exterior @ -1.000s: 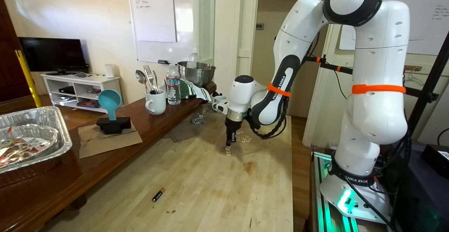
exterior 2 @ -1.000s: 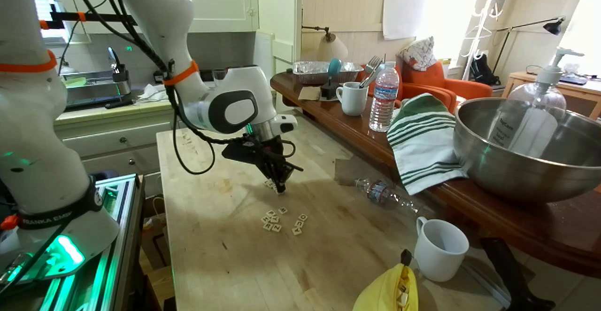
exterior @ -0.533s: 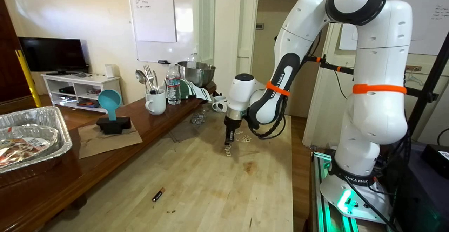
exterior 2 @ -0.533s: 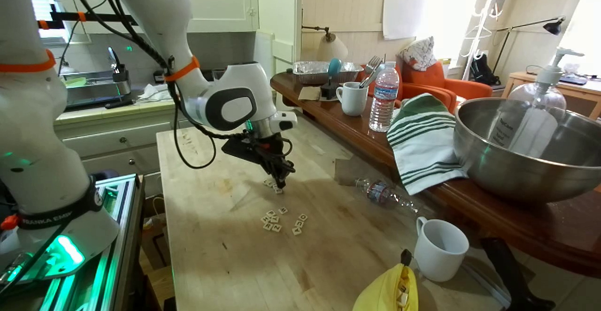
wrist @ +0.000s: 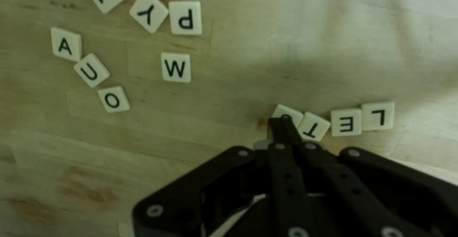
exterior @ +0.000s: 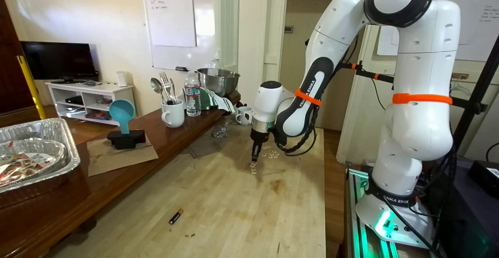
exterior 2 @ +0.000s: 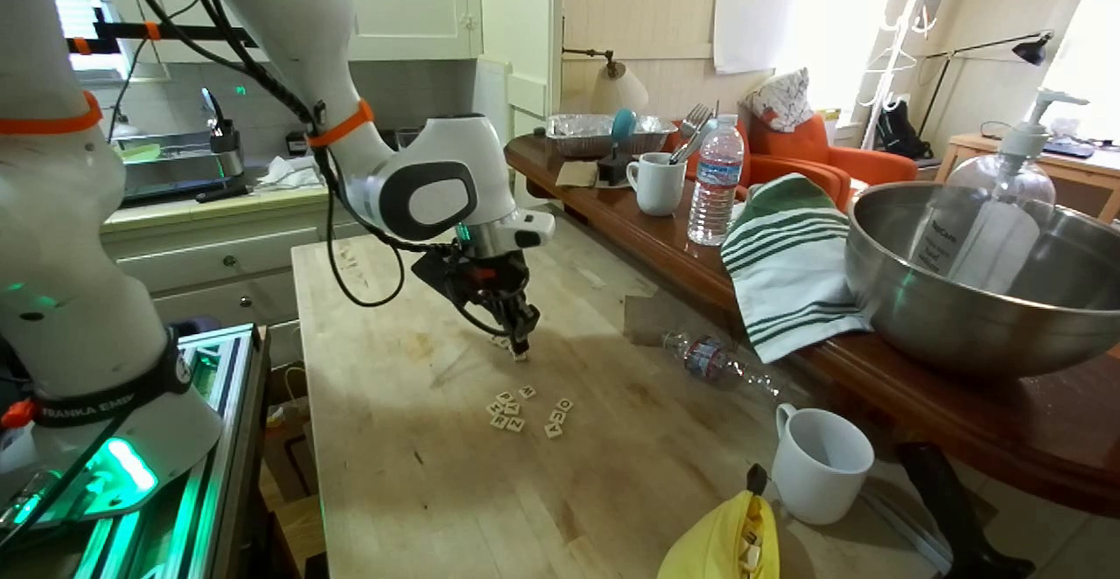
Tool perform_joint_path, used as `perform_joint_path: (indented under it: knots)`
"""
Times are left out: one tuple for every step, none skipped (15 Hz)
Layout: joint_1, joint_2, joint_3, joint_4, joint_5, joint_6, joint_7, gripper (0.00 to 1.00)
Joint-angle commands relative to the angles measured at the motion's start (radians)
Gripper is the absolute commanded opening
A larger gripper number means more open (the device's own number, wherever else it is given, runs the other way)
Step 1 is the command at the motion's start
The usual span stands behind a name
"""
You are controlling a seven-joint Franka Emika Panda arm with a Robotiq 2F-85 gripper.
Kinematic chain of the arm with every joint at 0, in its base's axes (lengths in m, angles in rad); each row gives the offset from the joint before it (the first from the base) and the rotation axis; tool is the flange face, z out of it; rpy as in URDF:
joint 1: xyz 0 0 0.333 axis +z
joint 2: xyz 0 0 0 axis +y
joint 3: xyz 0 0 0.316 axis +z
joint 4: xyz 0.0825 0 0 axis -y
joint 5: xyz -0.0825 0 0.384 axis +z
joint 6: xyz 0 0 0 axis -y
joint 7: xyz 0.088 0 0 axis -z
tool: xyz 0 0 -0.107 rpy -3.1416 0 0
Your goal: Put one letter block into the line of letter blocks
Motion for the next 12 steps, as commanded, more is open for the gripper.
perform_joint_path:
  knots:
    - [-0.001, -0.023, 0.011, -0.016, 0.092, -0.075, 0.072, 0.0]
    - [-0.005, -0.025, 0.019, -0.018, 0.125, -0.088, 0.076, 0.0]
    - [-0.008, -0.026, 0.025, -0.018, 0.157, -0.091, 0.075, 0.0]
    - [-0.008, -0.027, 0.028, -0.017, 0.179, -0.097, 0.079, 0.0]
    - [-0.009, -0.028, 0.03, -0.015, 0.197, -0.1, 0.078, 0.0]
    - [-0.008, -0.028, 0.031, -0.014, 0.21, -0.099, 0.079, 0.0]
    - [-0.007, -0.029, 0.032, -0.013, 0.218, -0.095, 0.082, 0.0]
    - [-0.006, -0.027, 0.031, -0.011, 0.22, -0.092, 0.083, 0.0]
    - [-0.006, -0.024, 0.032, -0.009, 0.221, -0.089, 0.078, 0.0]
    - [-0.006, -0.024, 0.031, -0.009, 0.22, -0.083, 0.076, 0.0]
    - [-0.007, -0.025, 0.035, -0.01, 0.226, -0.08, 0.068, 0.0]
    - [-0.009, -0.026, 0.041, -0.011, 0.239, -0.081, 0.06, 0.0]
